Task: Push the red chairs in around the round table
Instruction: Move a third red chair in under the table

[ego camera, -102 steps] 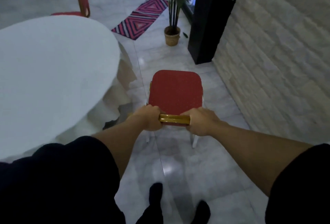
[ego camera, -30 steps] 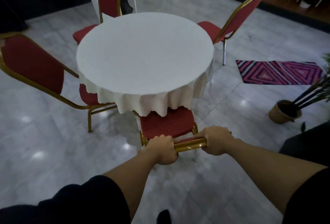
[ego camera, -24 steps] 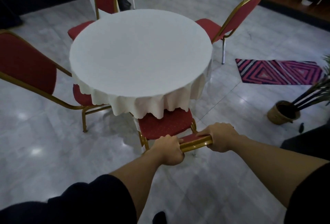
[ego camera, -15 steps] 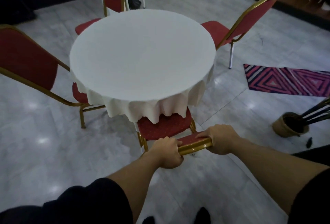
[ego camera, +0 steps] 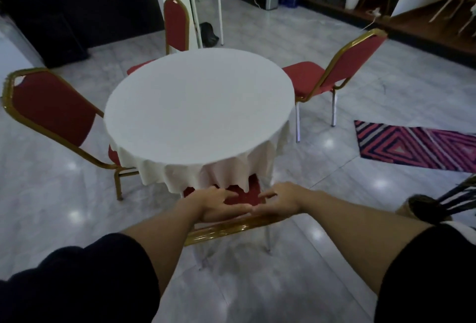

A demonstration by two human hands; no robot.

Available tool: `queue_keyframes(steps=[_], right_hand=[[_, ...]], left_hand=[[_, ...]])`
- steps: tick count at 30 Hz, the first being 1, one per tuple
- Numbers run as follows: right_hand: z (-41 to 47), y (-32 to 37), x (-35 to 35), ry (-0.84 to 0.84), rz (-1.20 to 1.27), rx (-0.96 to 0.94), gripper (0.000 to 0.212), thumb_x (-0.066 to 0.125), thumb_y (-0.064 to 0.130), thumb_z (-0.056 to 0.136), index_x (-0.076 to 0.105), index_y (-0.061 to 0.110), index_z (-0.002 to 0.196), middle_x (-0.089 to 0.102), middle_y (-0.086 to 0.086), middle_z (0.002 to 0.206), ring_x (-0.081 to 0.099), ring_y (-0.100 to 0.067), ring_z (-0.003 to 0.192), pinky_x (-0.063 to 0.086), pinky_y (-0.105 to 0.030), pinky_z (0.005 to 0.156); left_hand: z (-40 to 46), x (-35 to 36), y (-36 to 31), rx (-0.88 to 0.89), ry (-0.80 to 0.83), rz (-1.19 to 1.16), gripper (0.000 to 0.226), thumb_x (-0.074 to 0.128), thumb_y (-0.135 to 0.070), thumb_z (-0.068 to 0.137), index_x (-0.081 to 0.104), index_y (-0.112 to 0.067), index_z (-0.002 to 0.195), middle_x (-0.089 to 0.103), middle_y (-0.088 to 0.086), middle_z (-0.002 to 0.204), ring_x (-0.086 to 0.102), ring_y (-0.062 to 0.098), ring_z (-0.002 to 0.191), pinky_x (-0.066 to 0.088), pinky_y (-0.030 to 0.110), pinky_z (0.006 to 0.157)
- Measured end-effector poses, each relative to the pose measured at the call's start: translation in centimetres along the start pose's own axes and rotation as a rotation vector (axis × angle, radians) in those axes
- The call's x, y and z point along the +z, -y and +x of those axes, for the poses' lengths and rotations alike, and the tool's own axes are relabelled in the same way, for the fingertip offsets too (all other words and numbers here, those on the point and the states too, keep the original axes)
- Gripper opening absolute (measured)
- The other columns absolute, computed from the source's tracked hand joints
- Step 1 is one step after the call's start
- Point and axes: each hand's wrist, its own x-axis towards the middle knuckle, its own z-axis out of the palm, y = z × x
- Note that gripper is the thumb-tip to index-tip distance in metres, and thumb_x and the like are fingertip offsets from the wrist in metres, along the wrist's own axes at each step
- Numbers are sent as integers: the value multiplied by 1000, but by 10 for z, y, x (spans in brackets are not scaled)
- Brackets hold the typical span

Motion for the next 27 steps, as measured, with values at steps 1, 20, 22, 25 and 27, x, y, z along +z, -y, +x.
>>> queue_keyframes(steps=[1, 20, 22, 25, 27], right_hand=[[-3, -9, -11, -45, 2, 22, 100, 55, 91, 78, 60, 21, 149, 61, -5, 151, 58, -28, 134, 46, -37, 103], [-24, -193, -249, -442, 46, 377, 94, 35, 88, 90, 52, 22, 155, 47, -6, 164, 48, -31, 144, 43, -50, 114], [-21, -217, -268, -465, 81, 415, 100, 35, 92, 85, 48, 24, 157, 44, -7, 166, 48, -32, 145, 44, -51, 114], [-10, -252, -292, -472, 106, 442, 100, 37, 93, 83, 48, 26, 157, 43, -8, 167, 49, -33, 144, 46, -51, 111], [-3, -273, -308, -472, 106, 431, 99, 37, 93, 84, 49, 26, 156, 45, -8, 165, 50, -33, 143, 45, -50, 112]], left_hand=[[7, -7, -12, 3, -39, 21, 111, 22, -104, 70, 54, -34, 150, 61, 5, 149, 58, 30, 132, 46, 49, 109], [213, -181, -231, 115, -238, 233, 79, 37, -69, 101, 33, -21, 163, 36, 9, 169, 38, 35, 151, 32, 52, 122], [233, -193, -253, 133, -238, 243, 81, 37, -71, 100, 33, -20, 163, 36, 10, 169, 39, 36, 151, 32, 53, 122], [262, -206, -280, 156, -216, 254, 80, 38, -70, 101, 34, -19, 162, 37, 11, 168, 38, 35, 152, 31, 54, 123], [281, -214, -294, 161, -210, 263, 78, 38, -68, 102, 35, -17, 162, 37, 11, 168, 39, 35, 151, 32, 52, 122]])
